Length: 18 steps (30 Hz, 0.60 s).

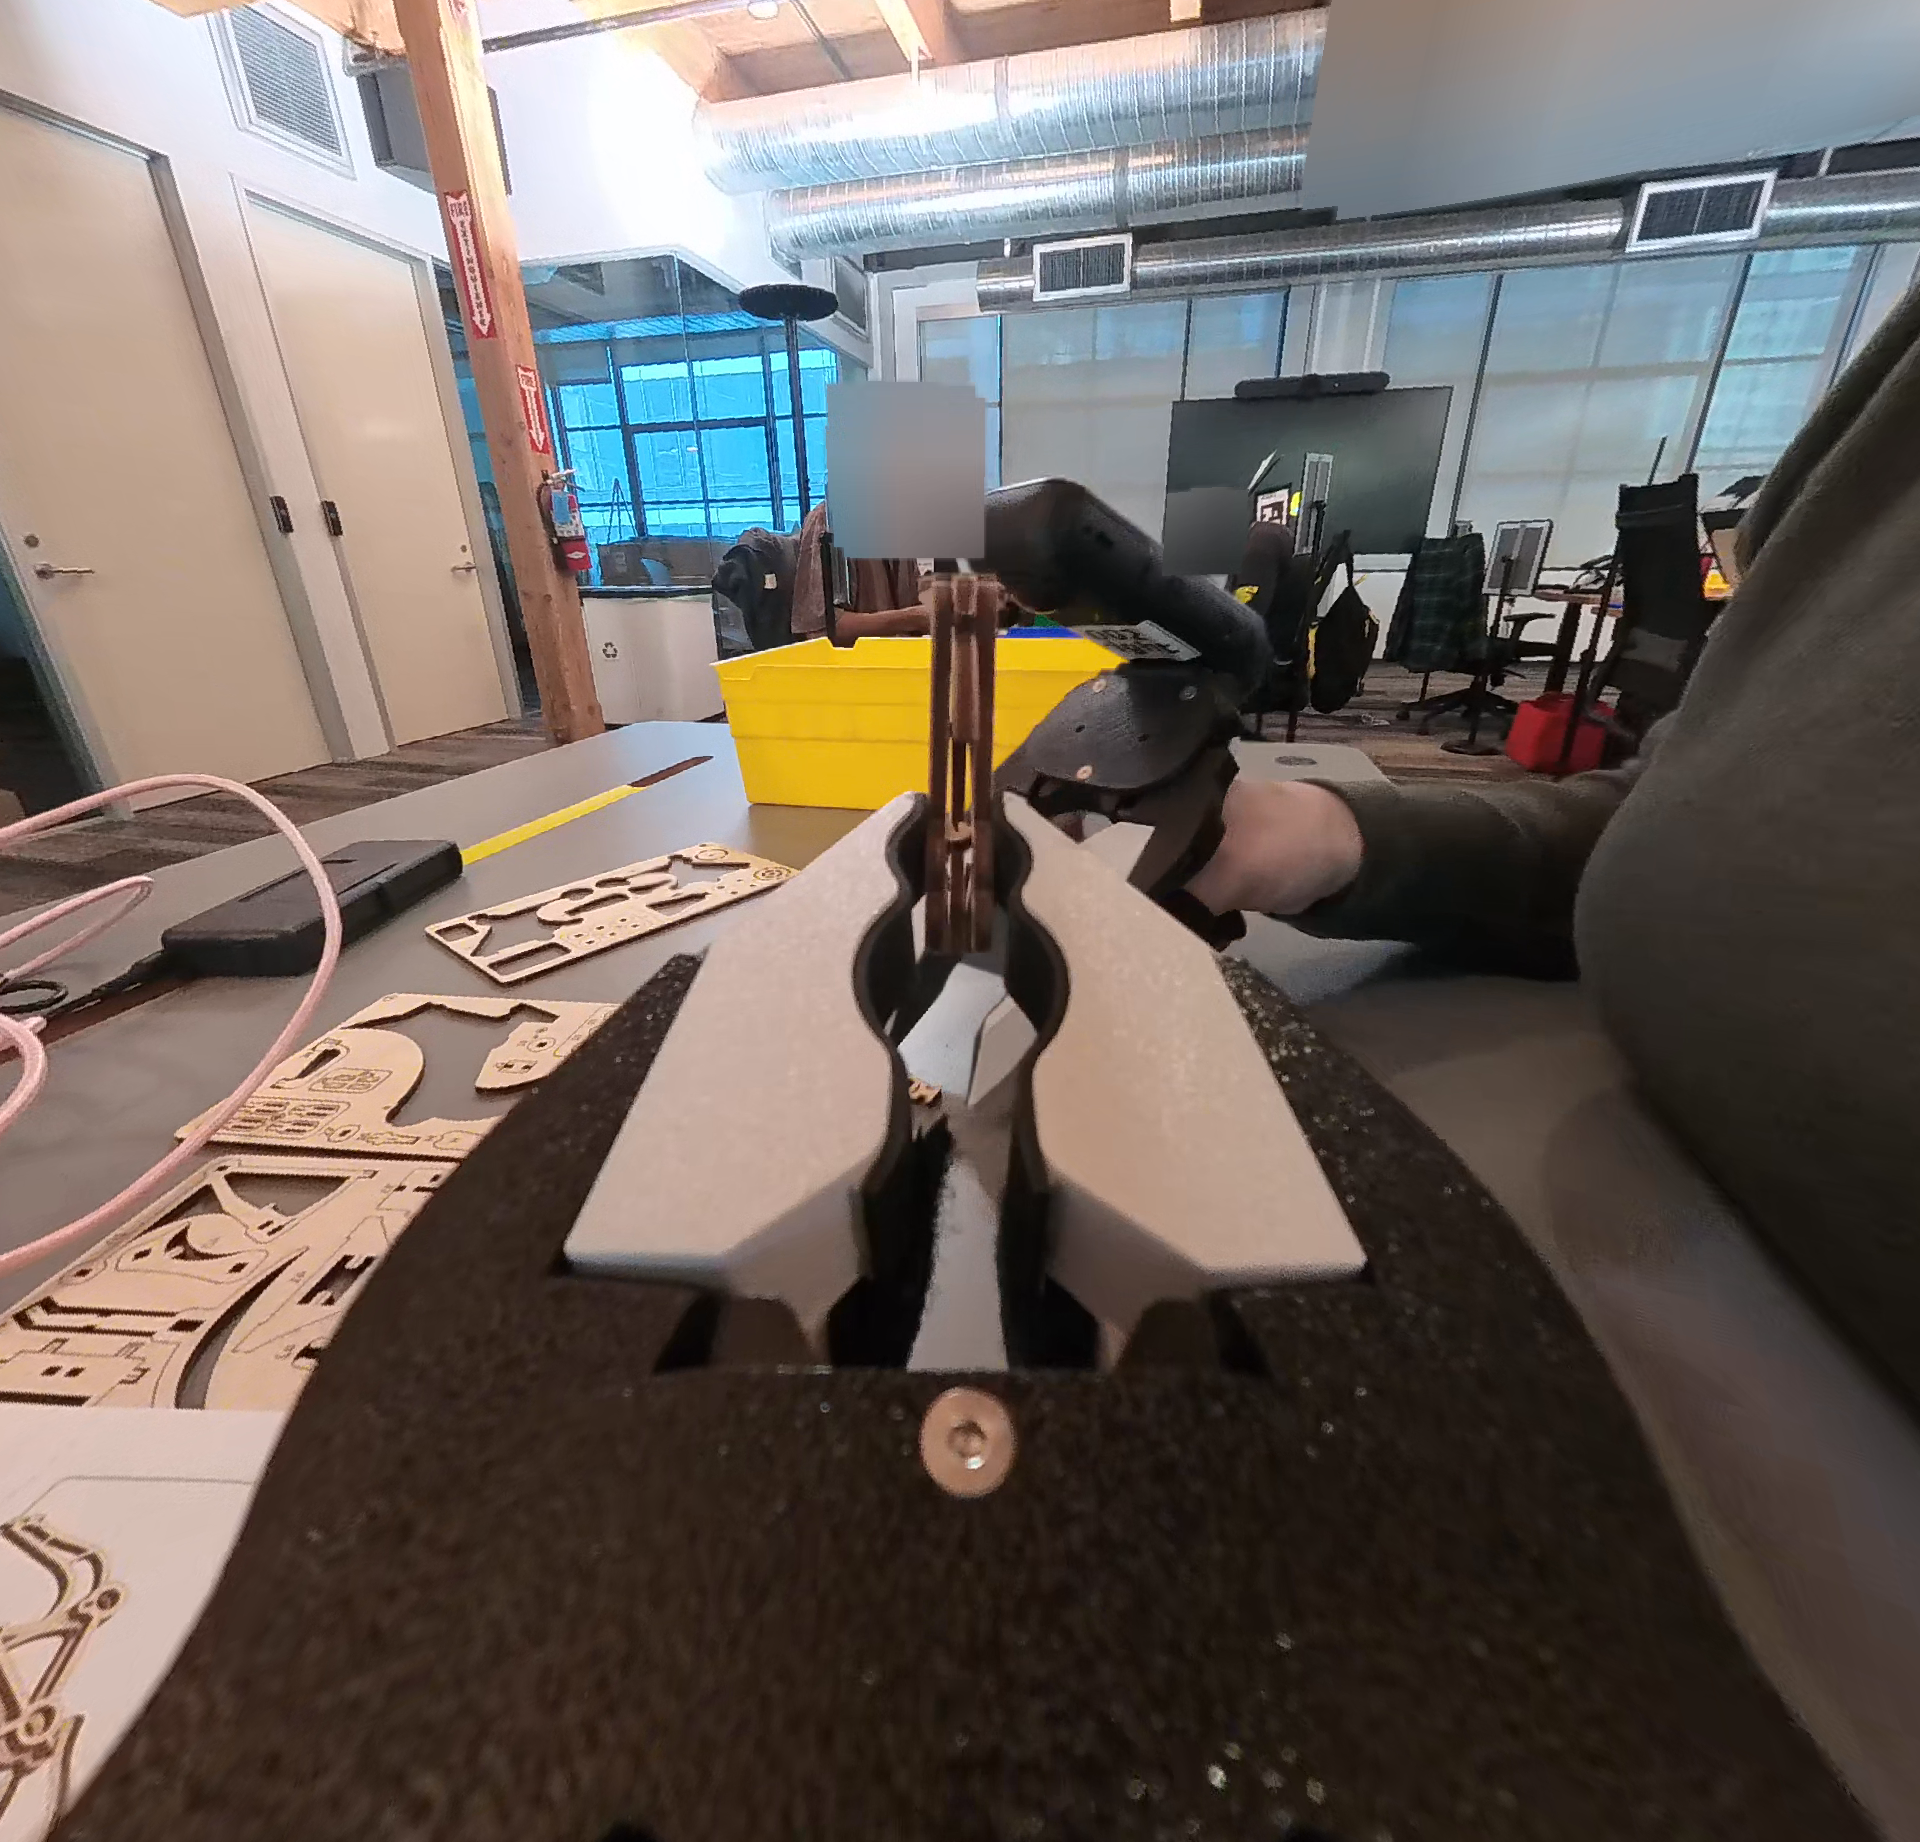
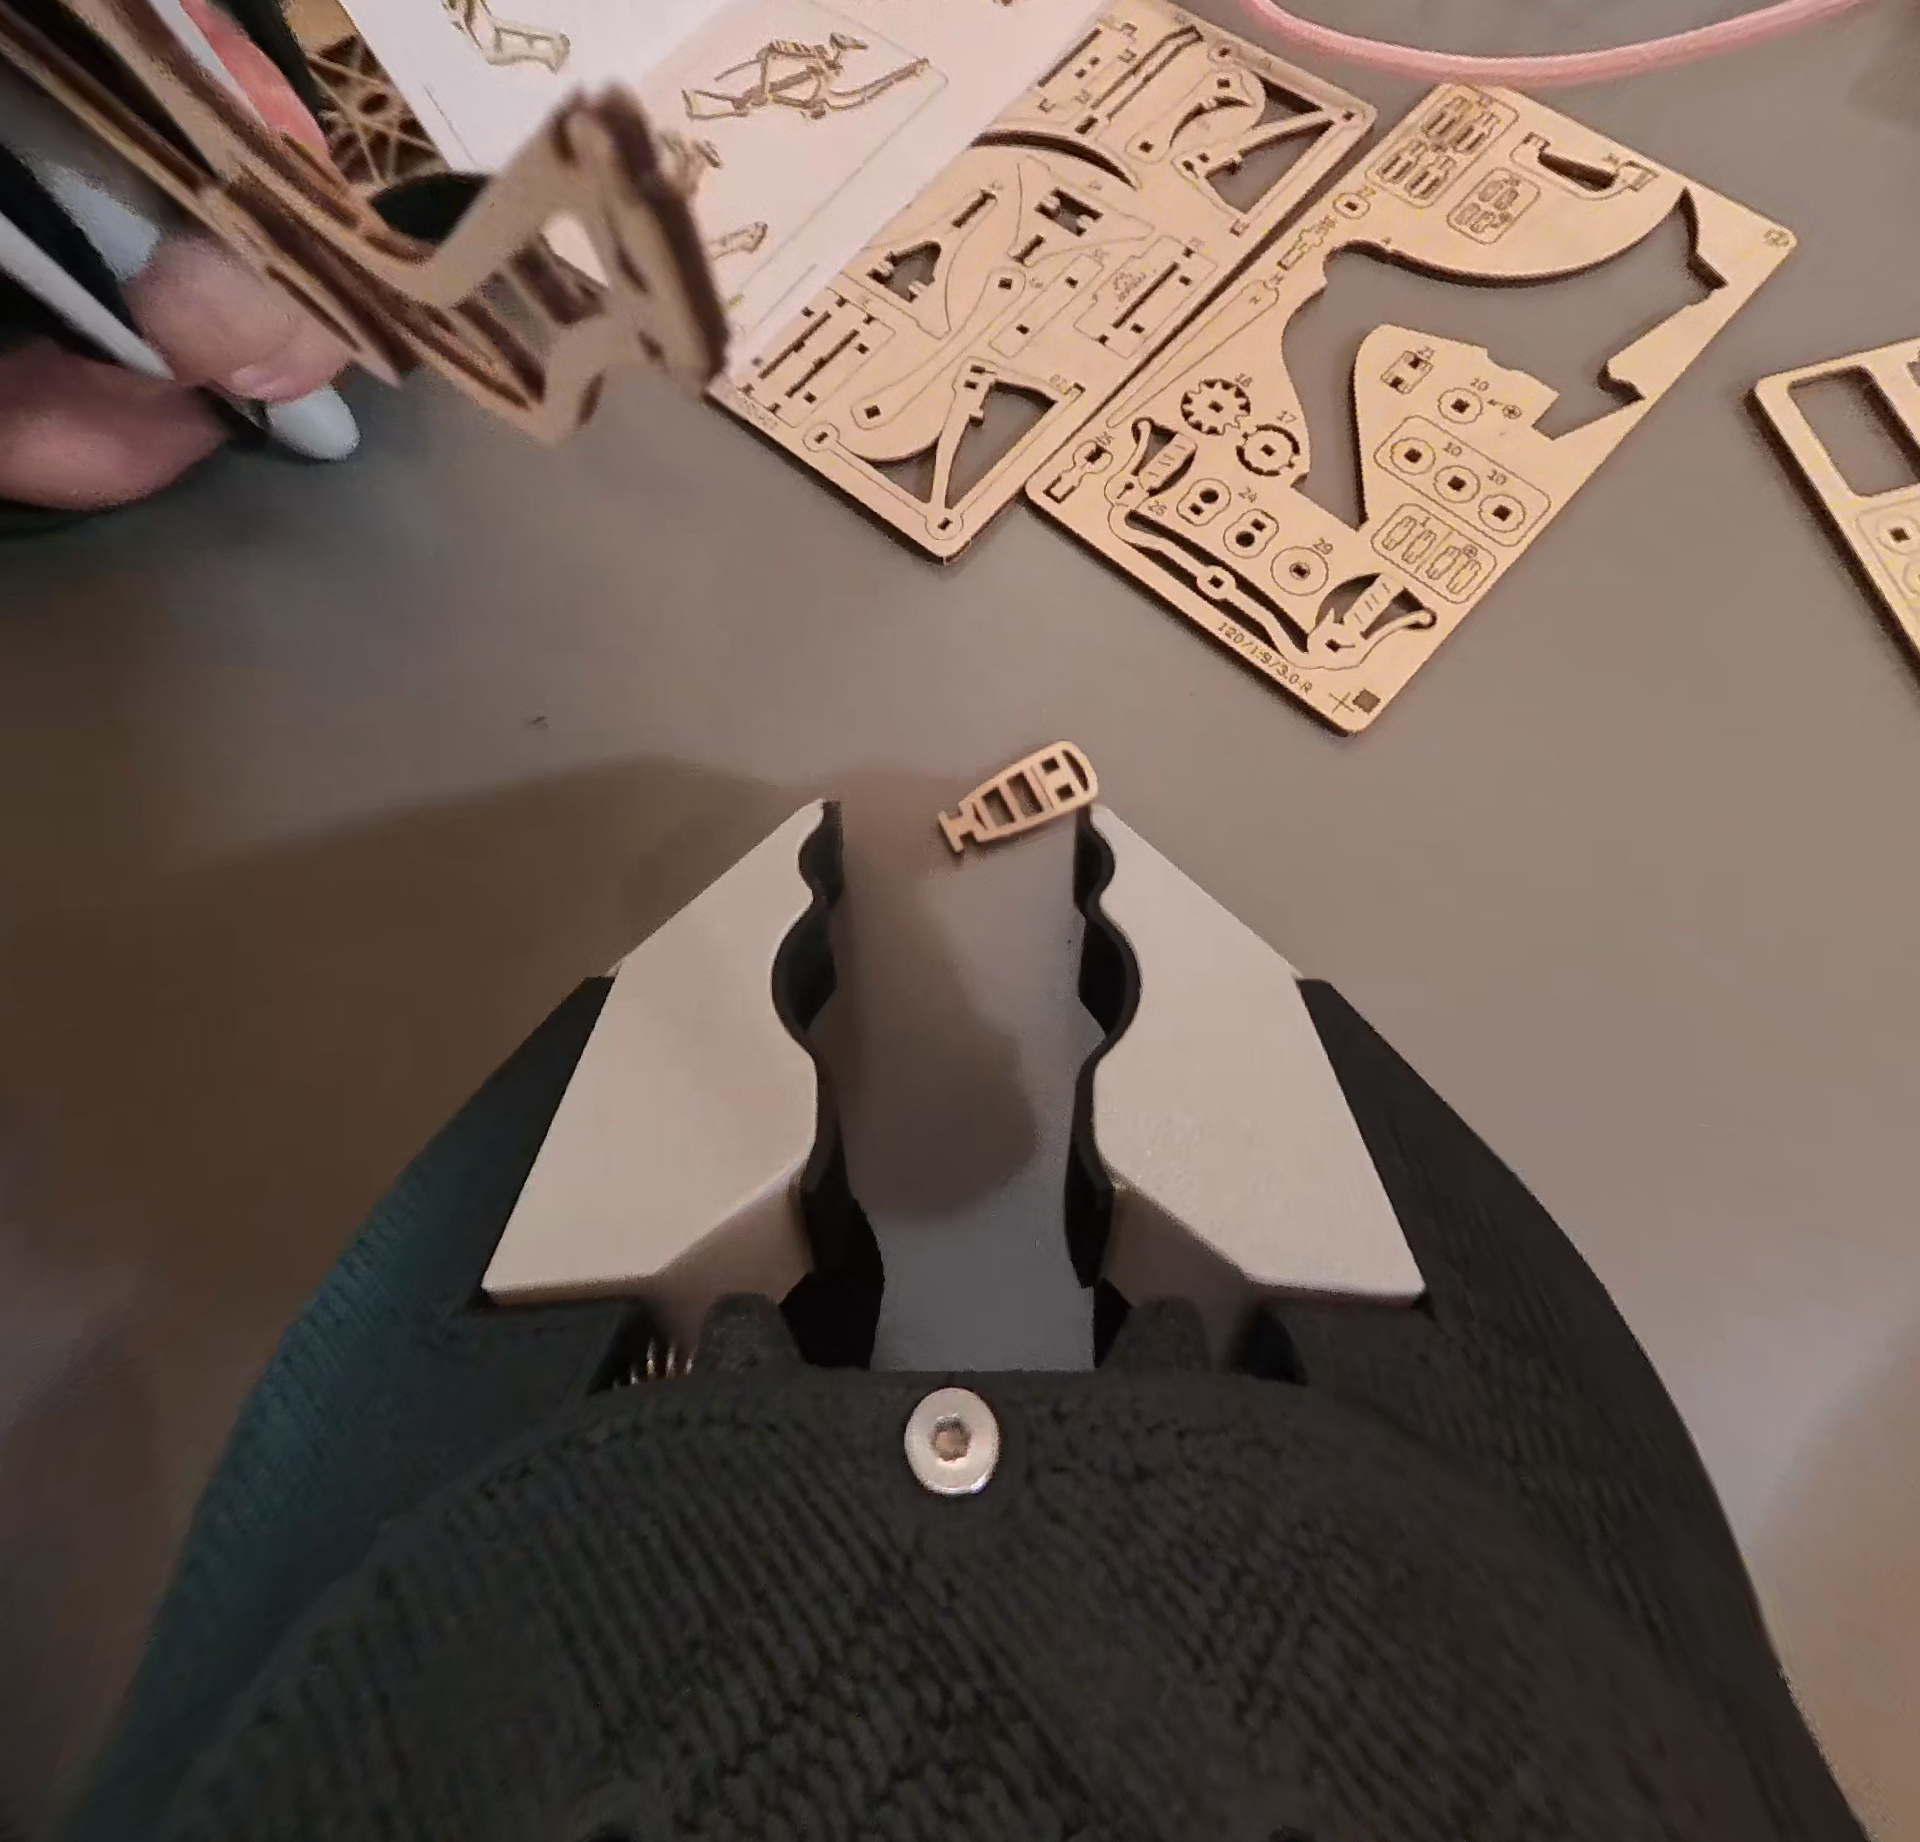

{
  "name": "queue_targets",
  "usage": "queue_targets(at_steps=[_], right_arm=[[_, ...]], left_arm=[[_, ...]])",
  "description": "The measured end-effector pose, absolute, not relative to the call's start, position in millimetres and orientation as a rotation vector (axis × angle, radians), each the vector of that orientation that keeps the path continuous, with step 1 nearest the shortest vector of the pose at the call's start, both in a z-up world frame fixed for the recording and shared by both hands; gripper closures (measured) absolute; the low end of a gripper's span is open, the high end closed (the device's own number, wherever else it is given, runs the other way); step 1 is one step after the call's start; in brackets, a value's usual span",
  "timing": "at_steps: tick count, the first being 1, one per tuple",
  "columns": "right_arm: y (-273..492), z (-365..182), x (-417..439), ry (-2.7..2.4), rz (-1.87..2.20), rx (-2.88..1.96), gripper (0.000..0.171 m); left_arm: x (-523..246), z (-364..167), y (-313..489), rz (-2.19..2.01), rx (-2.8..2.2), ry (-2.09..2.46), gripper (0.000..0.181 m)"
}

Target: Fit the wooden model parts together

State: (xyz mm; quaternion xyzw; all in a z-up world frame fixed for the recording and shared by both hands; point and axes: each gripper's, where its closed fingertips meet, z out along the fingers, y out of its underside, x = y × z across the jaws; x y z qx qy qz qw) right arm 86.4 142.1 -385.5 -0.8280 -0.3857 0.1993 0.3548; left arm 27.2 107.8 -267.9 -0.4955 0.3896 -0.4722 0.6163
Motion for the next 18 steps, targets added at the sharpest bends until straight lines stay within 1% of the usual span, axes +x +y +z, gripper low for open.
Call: queue_targets(at_steps=[1, 4, 7, 11, 18], right_arm=[[141.0, -386.6, 88.5, -0.997, 0.482, -2.152, 0.124], [138.2, -387.2, 89.5, -0.981, 0.448, -2.167, 0.122], [137.2, -389.0, 87.5, -0.953, 0.461, -2.188, 0.123], [137.4, -393.4, 91.8, -0.971, 0.366, -2.225, 0.127], [140.3, -392.3, 83.3, -0.95, 0.435, -2.239, 0.128]], left_arm=[[26.9, -267.1, 108.1, -1.096, -1.141, 0.888, 0.174], [25.8, -266.8, 109.0, -1.096, -1.143, 0.875, 0.174], [24.7, -265.1, 107.4, -1.084, -1.133, 0.879, 0.174], [26.3, -265.3, 103.0, -1.084, -1.128, 0.893, 0.174], [21.8, -263.5, 105.4, -1.052, -1.123, 0.875, 0.174]])
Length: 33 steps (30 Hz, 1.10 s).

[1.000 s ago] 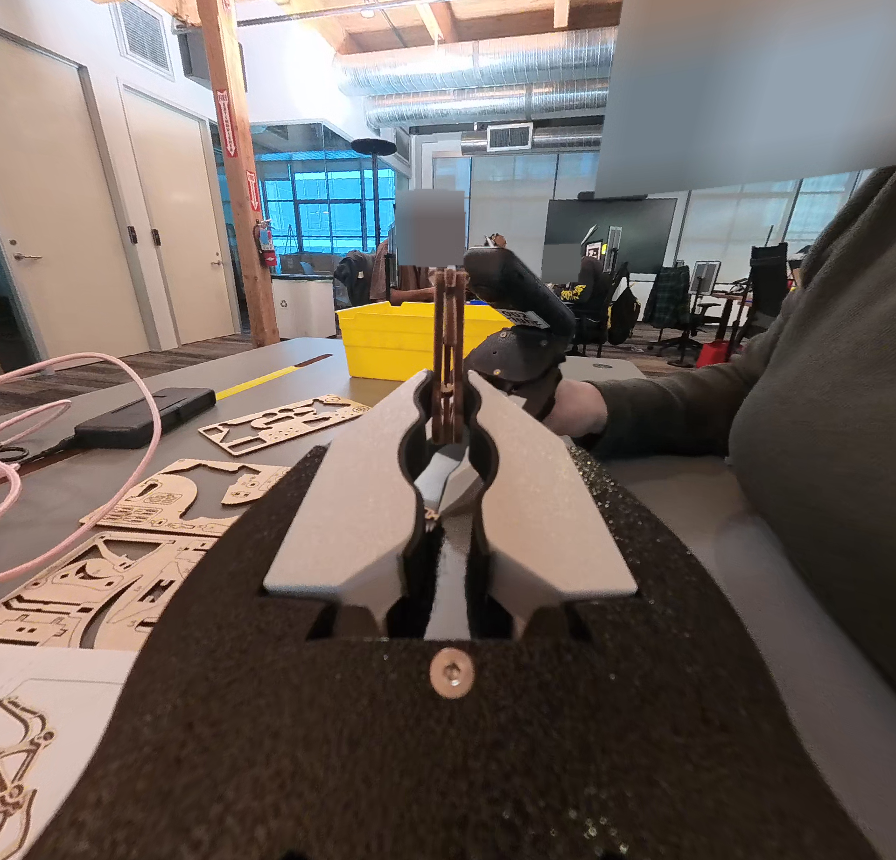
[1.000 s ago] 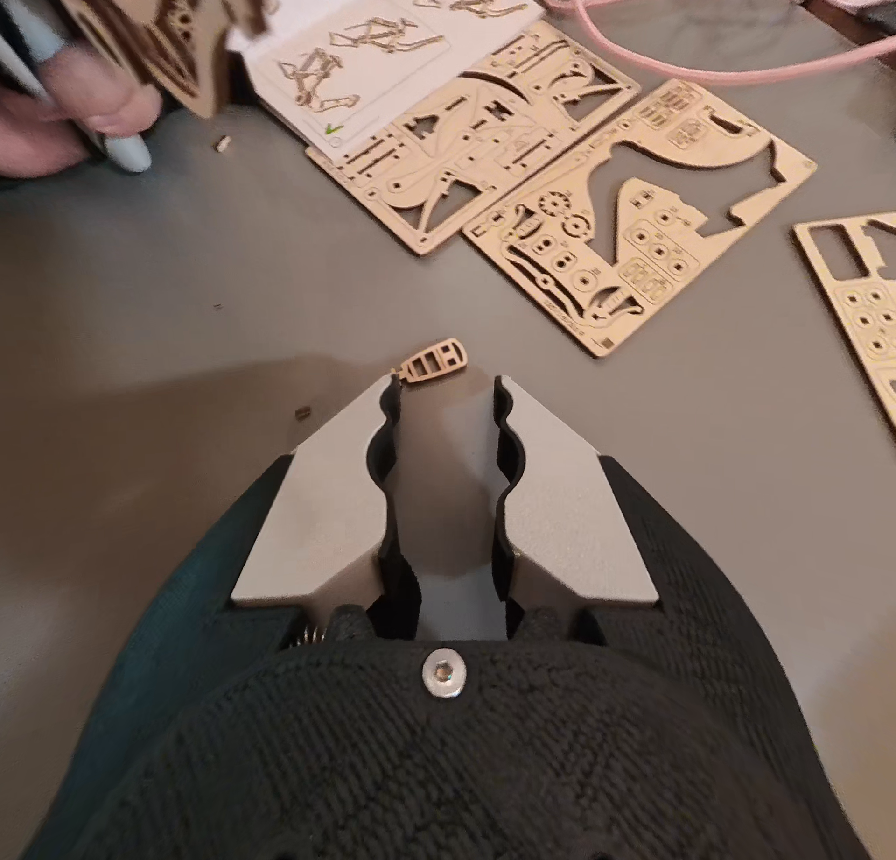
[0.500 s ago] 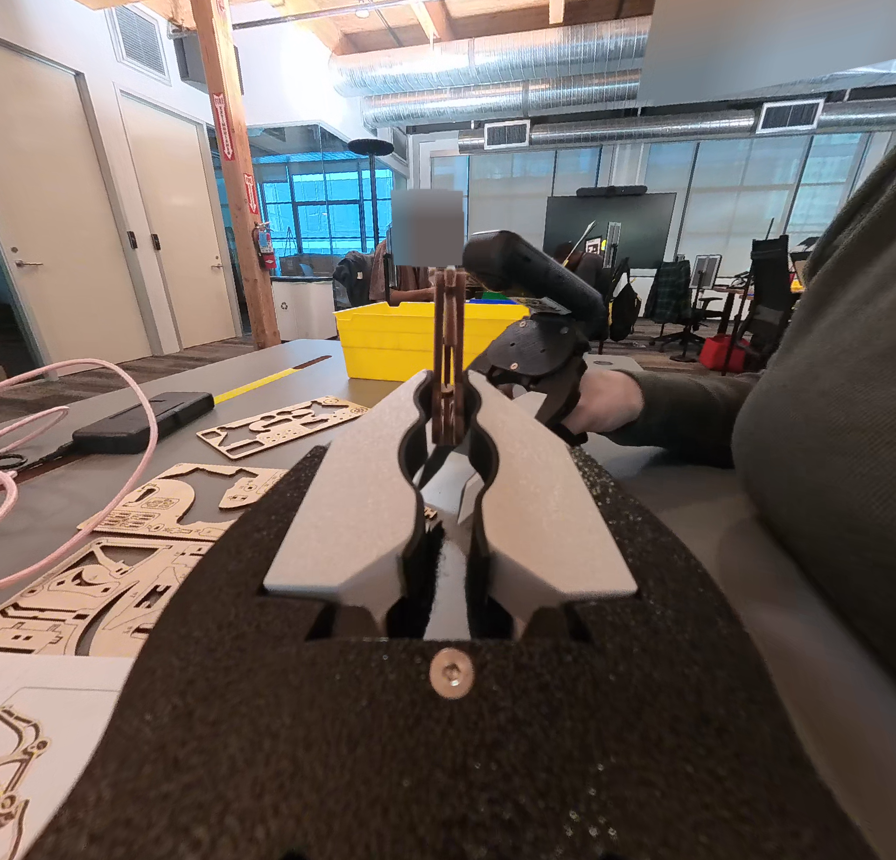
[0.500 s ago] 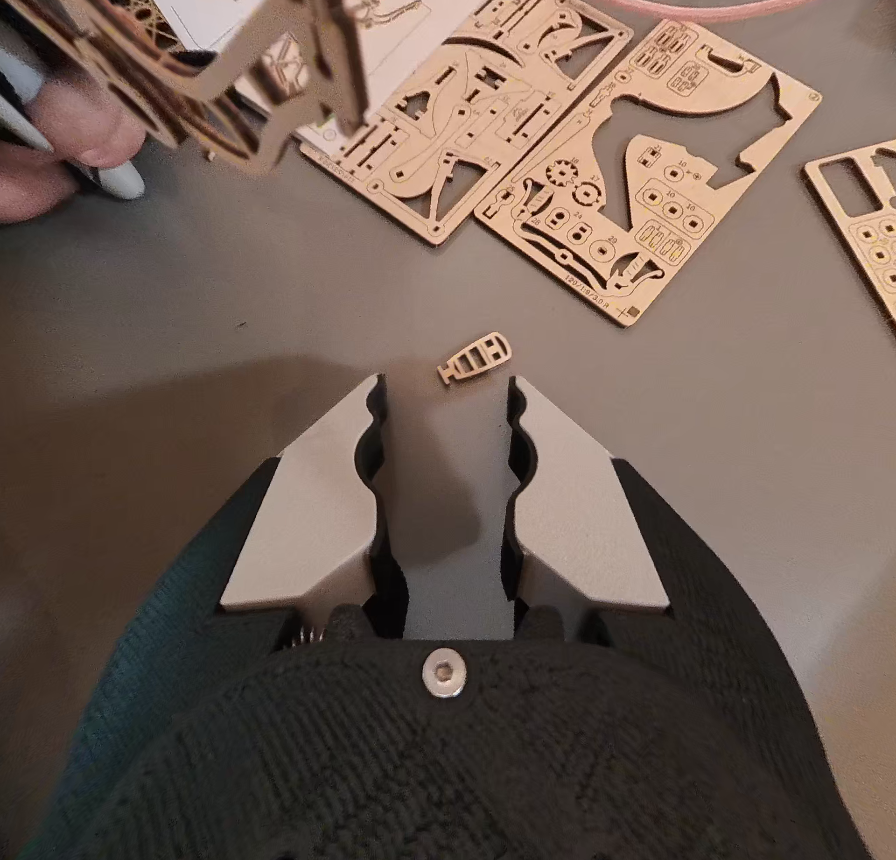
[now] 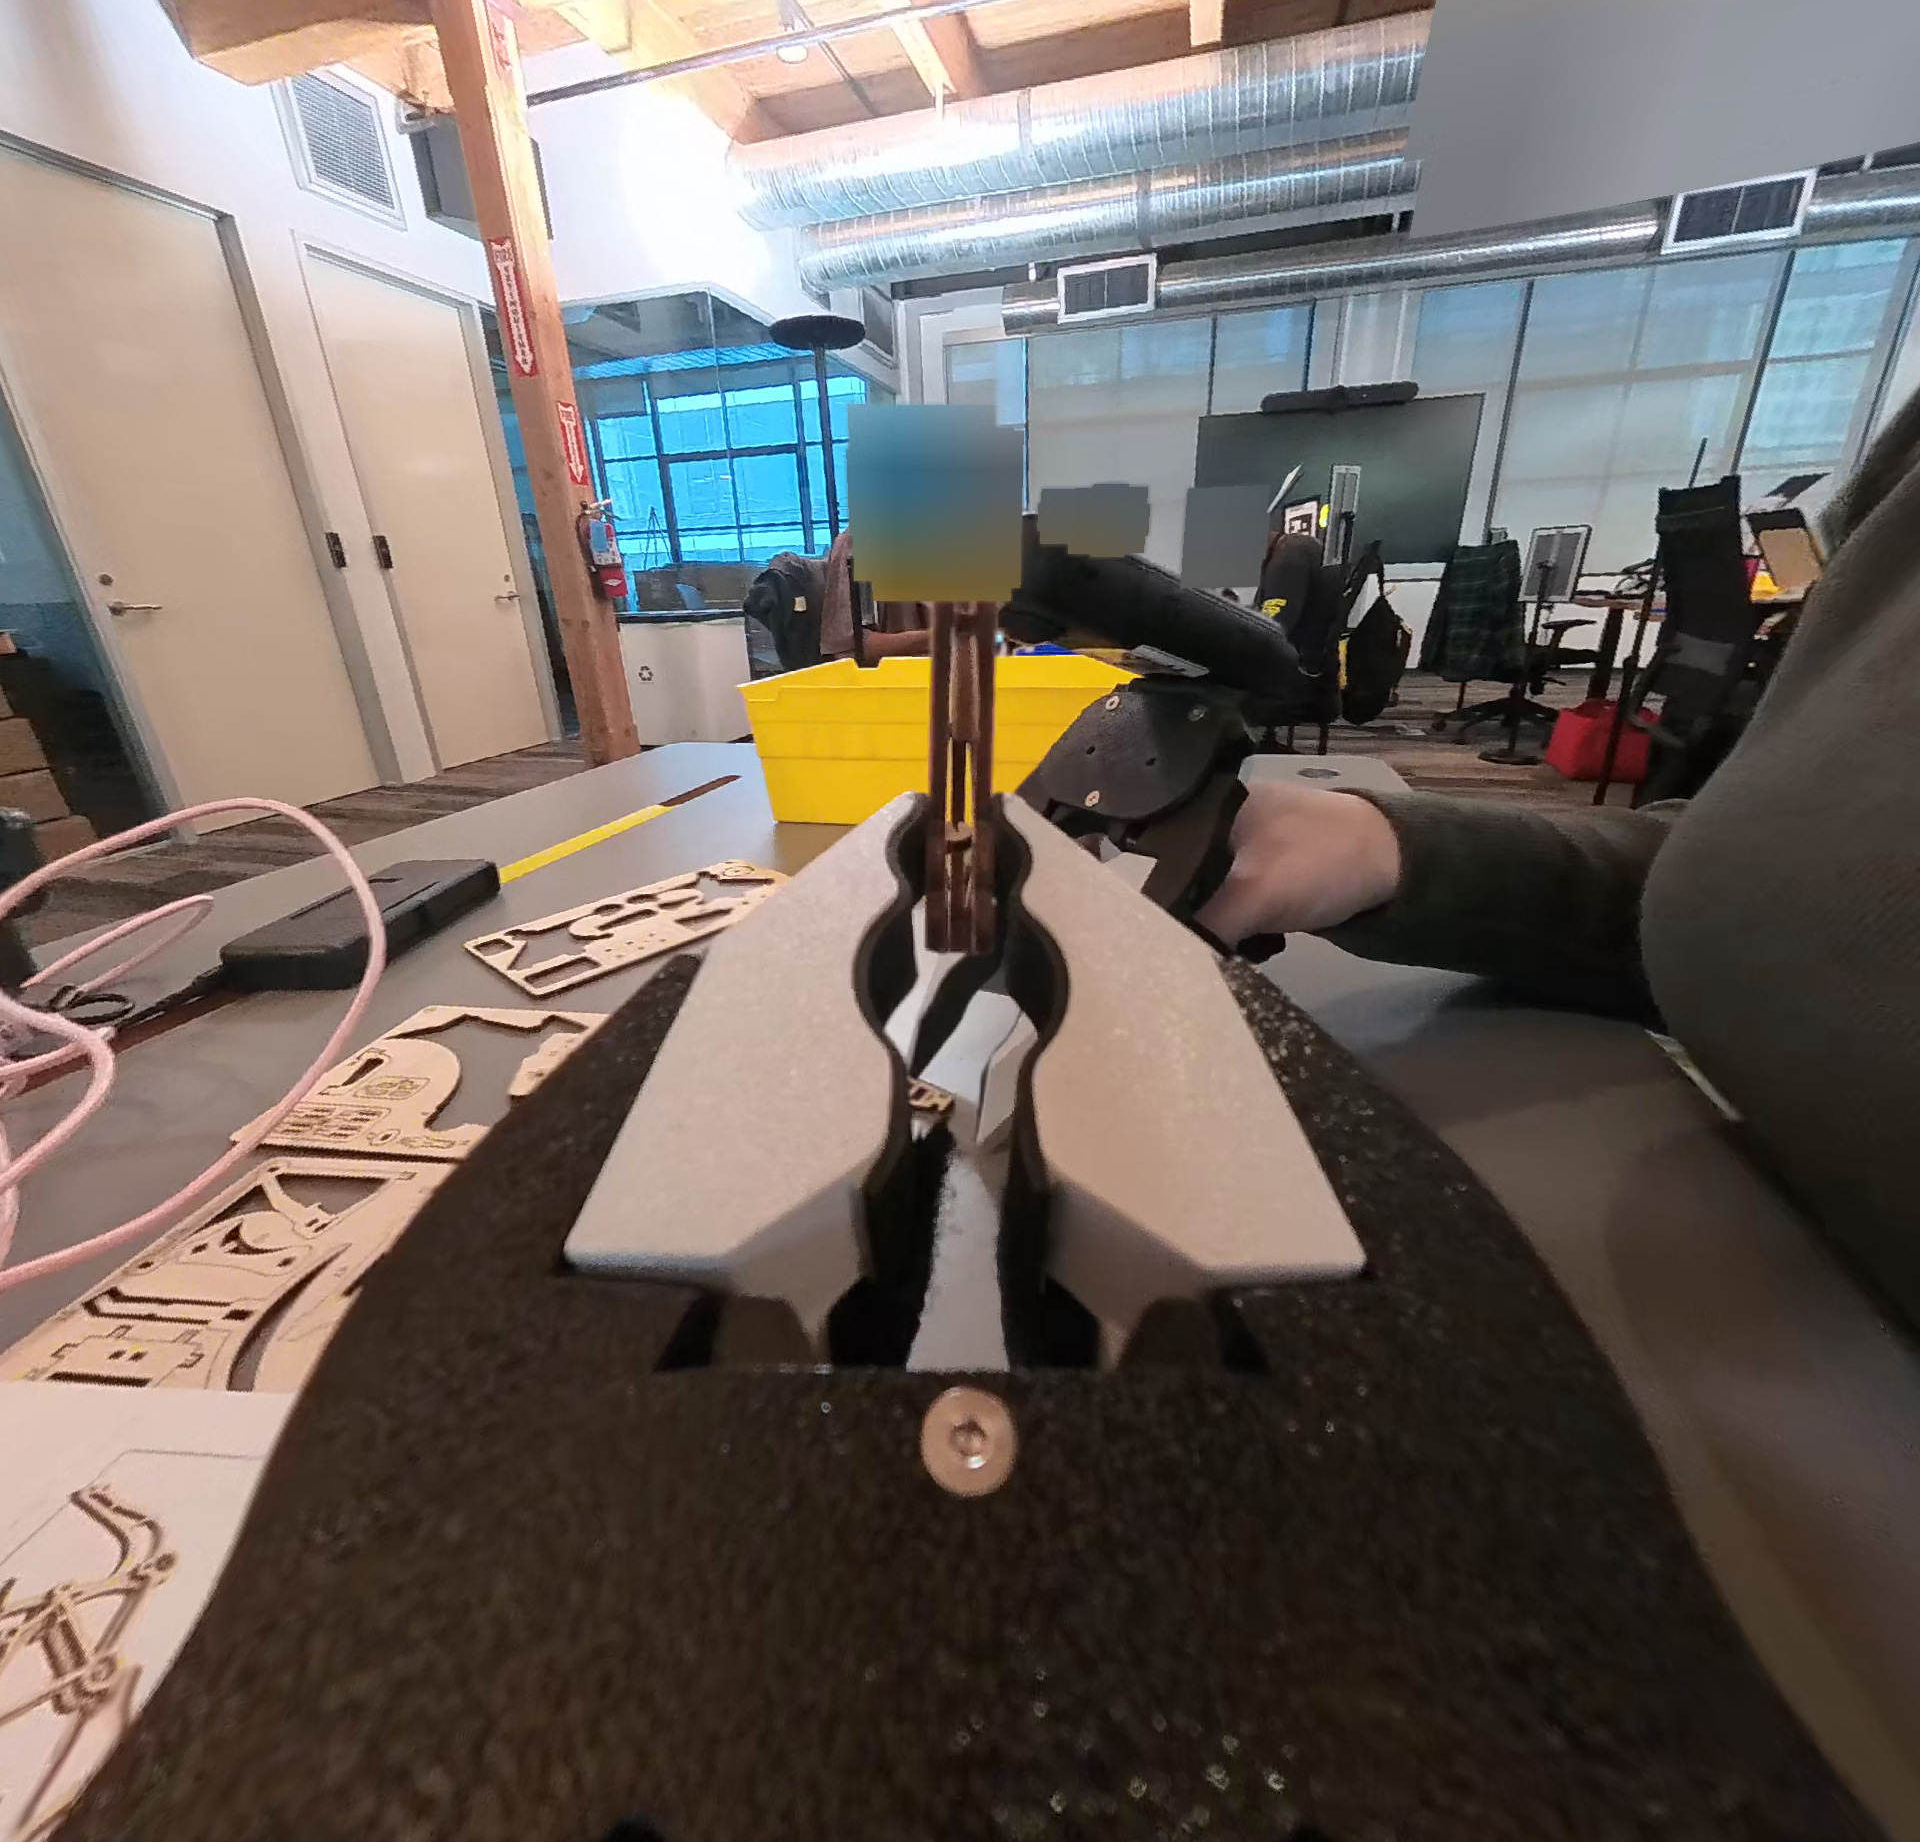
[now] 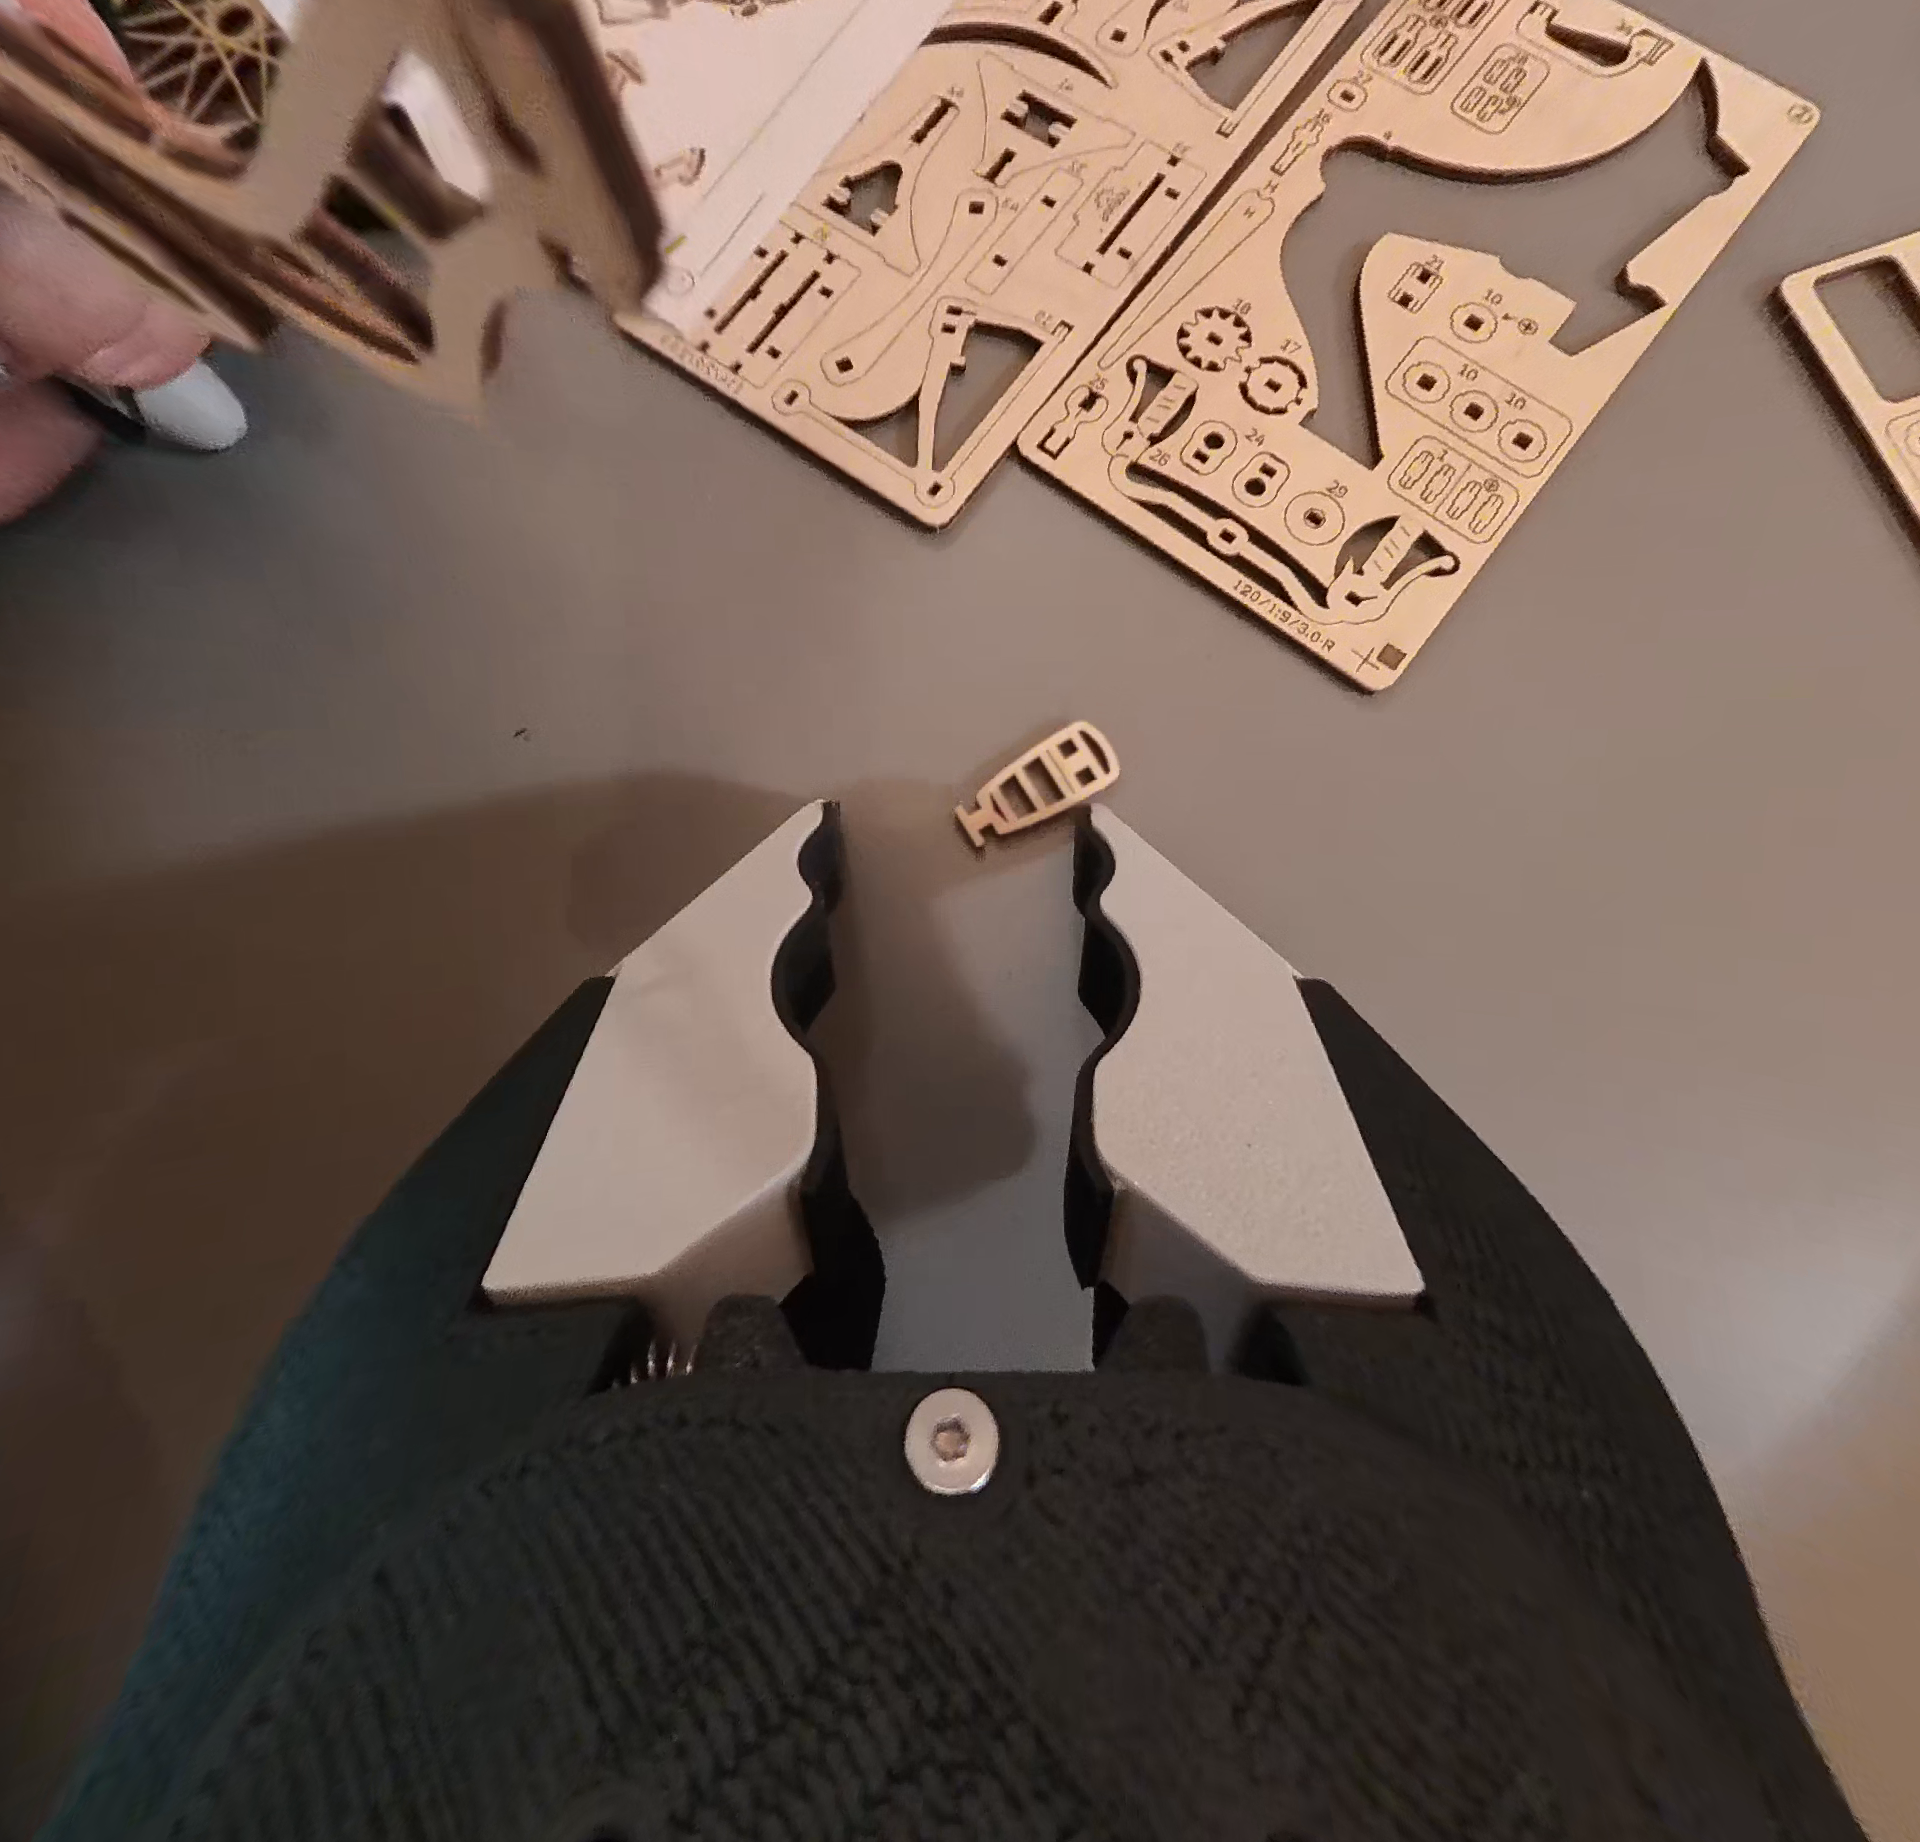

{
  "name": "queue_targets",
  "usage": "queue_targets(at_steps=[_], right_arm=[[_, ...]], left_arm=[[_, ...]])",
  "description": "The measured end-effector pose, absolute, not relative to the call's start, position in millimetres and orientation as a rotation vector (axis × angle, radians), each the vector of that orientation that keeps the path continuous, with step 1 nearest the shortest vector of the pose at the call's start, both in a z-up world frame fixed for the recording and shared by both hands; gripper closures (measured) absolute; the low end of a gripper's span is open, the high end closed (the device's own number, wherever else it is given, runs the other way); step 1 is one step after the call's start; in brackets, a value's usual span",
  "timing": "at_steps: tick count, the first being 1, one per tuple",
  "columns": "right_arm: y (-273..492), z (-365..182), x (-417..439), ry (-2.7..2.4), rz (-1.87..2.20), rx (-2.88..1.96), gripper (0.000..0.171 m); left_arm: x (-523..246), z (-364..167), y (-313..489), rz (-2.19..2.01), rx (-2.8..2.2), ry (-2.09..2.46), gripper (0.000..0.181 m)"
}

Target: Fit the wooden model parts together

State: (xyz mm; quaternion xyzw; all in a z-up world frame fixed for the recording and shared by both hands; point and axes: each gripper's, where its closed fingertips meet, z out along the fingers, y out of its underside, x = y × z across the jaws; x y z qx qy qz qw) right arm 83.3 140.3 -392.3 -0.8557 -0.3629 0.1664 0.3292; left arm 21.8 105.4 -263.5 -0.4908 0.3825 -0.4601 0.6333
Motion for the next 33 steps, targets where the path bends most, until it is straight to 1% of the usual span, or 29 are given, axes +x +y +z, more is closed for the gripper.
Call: queue_targets(at_steps=[6, 11, 18, 23, 27, 30, 33], right_arm=[[131.9, -392.5, 58.0, -1.171, 0.482, -2.107, 0.129], [137.8, -389.1, 60.9, -1.097, 0.438, -2.103, 0.138], [144.1, -392.9, 60.0, -1.07, 0.418, -2.122, 0.144], [143.4, -393.0, 57.9, -1.093, 0.405, -2.082, 0.16], [143.1, -392.5, 59.8, -1.127, 0.387, -2.049, 0.16], [145.0, -382.9, 66.2, -1.132, 0.395, -1.985, 0.161], [150.1, -354.9, 72.4, -1.123, 0.467, -1.869, 0.161]], left_arm=[[11.4, -257.5, 114.0, -1.037, -1.122, 0.791, 0.174], [9.2, -255.6, 114.5, -1.018, -1.113, 0.779, 0.174], [11.3, -258.0, 113.8, -1.03, -1.122, 0.789, 0.174], [11.1, -258.7, 114.2, -1.03, -1.125, 0.79, 0.174], [11.4, -260.0, 114.5, -1.029, -1.127, 0.797, 0.174], [9.5, -260.1, 116.8, -1.028, -1.13, 0.791, 0.174], [6.6, -257.1, 117.5, -1.044, -1.122, 0.773, 0.174]])
